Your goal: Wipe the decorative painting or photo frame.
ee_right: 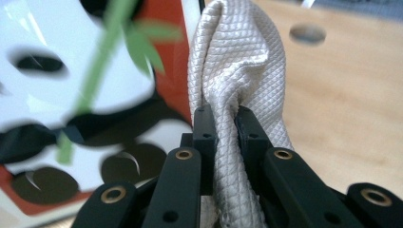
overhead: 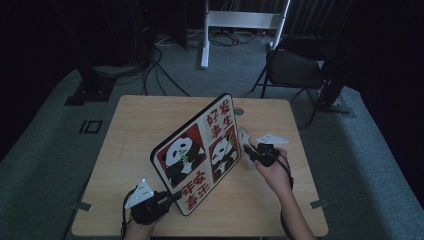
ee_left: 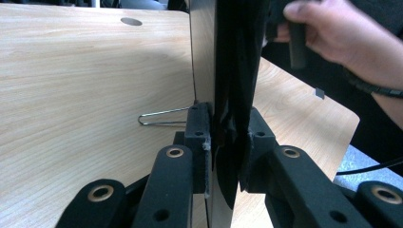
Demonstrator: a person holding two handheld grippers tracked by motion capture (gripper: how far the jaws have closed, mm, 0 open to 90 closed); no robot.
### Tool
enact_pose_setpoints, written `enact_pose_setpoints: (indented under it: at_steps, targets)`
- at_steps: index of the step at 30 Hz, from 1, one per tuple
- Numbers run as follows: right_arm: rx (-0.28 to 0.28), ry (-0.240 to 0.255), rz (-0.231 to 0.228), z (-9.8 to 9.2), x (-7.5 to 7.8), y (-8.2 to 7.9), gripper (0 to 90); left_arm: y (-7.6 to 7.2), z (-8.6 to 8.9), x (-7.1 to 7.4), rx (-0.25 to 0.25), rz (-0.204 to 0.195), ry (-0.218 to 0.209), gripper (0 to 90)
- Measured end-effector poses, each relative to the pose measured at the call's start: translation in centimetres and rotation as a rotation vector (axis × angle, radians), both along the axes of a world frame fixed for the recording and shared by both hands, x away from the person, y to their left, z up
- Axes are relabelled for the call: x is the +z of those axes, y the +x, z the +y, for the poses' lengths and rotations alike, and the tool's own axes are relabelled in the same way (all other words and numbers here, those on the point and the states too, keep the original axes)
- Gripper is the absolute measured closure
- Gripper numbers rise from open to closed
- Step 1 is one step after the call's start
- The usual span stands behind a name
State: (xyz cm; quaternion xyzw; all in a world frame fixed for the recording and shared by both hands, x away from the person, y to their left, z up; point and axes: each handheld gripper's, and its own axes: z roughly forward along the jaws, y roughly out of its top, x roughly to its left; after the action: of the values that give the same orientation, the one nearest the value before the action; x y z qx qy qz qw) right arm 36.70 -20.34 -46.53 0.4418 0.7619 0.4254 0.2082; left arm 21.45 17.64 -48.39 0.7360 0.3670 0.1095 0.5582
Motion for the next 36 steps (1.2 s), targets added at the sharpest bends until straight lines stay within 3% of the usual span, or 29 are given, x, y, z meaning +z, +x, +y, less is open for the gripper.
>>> enact_pose_setpoints:
  at_steps: [15, 20, 28, 36]
  targets:
    - [0.045, 0.04, -0.214, 1.2, 9.5, -0.1, 81.5, 0.0, 0.0, 0.0, 0.002, 0.0, 0.001, 77.9]
    - [0.062, 0.042, -0.258, 2.0, 11.7, 0.0, 81.5, 0.0, 0.0, 0.0, 0.003, -0.003, 0.005, 78.0]
    - [0.098, 0.05, -0.289, 3.7, 13.4, 0.1, 81.5, 0.0, 0.0, 0.0, 0.007, -0.004, 0.008, 78.2]
    - [0.143, 0.038, -0.294, 5.8, 13.5, 0.4, 81.5, 0.0, 0.1, 0.0, 0.004, -0.006, 0.01, 78.3]
